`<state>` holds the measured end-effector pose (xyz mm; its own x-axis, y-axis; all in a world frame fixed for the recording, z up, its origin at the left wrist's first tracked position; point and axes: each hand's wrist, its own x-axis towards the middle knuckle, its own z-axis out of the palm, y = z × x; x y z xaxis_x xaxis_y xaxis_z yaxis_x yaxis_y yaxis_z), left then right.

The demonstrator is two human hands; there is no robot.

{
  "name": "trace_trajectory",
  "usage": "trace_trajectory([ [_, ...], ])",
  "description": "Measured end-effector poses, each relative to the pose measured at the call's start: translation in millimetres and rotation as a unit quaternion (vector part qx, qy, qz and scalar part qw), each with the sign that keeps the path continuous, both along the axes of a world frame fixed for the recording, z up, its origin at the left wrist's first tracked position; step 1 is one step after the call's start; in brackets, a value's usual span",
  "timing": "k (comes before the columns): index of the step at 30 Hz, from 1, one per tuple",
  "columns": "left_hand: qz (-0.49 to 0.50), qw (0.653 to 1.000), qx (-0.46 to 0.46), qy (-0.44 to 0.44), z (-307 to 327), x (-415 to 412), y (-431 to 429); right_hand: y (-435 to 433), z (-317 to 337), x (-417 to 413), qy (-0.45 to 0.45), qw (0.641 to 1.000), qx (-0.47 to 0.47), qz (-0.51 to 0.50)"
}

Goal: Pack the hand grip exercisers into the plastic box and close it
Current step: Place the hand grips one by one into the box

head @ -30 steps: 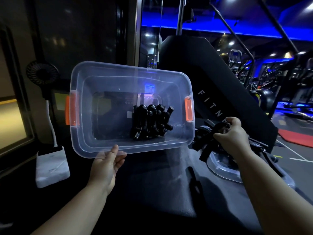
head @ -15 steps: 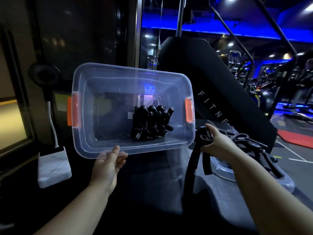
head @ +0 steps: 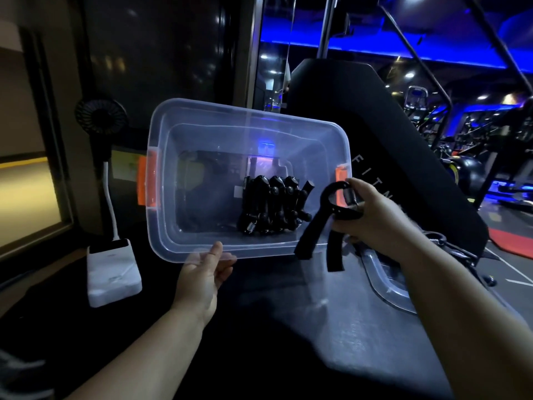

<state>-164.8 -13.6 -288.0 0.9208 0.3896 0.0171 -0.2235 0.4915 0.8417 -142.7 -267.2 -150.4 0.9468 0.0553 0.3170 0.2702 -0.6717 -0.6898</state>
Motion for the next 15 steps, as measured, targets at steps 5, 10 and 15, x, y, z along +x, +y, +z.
trace_trajectory([
  [5,0.0,1.0,-0.001,0.0,1.1,-2.4,-0.7,49.0,-3.1,29.2,-0.058,0.998,-0.005,0.007],
  [10,0.0,1.0,-0.013,0.003,2.7,-0.8,-0.7,95.3,-13.7,62.8,-0.071,0.996,-0.046,0.004],
  [15,0.002,1.0,-0.016,0.008,1.0,1.2,0.2,129.9,-24.6,84.8,-0.057,0.993,-0.103,0.008],
])
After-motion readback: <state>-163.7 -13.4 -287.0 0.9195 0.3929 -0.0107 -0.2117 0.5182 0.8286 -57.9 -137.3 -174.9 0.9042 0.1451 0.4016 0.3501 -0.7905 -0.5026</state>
